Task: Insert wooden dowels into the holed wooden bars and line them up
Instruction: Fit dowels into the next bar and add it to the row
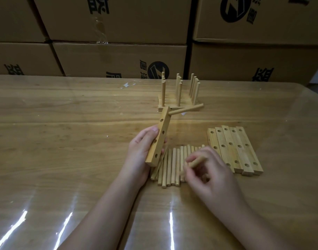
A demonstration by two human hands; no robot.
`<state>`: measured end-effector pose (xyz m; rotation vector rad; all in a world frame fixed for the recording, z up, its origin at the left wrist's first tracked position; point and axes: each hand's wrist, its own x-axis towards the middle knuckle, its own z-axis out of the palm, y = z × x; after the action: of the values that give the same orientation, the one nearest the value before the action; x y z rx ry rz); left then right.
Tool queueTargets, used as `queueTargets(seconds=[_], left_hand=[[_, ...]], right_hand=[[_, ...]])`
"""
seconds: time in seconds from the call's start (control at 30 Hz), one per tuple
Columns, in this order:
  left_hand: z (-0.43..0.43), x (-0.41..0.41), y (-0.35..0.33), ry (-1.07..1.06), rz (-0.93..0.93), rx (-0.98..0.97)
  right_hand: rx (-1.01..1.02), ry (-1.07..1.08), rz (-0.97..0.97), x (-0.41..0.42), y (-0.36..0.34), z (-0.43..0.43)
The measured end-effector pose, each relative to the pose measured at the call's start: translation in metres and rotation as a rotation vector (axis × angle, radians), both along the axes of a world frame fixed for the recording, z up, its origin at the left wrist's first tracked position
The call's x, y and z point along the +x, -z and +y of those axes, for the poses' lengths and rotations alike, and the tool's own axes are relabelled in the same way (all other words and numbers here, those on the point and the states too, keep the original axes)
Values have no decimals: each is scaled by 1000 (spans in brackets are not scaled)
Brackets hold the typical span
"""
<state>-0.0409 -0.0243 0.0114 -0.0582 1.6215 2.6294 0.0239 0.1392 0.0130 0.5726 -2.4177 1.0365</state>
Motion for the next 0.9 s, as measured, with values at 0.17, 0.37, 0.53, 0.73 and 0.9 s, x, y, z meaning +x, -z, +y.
queueTargets(seconds=[0.17, 0.37, 0.53, 0.73, 0.9], left_hand=[[0, 4, -1, 89, 22, -97], [4, 8, -2, 165, 58, -236], [6, 9, 0, 155, 68, -260], [6, 7, 0, 145, 79, -276], [5, 7, 0, 118, 67, -273]], right_hand=[[-494, 173, -197, -10, 3, 11], [-760, 98, -254, -13, 1, 13], [-766, 30, -240, -13, 0, 9], [-710, 39, -216, -13, 4, 9], [-673, 38, -207, -13, 5, 9]])
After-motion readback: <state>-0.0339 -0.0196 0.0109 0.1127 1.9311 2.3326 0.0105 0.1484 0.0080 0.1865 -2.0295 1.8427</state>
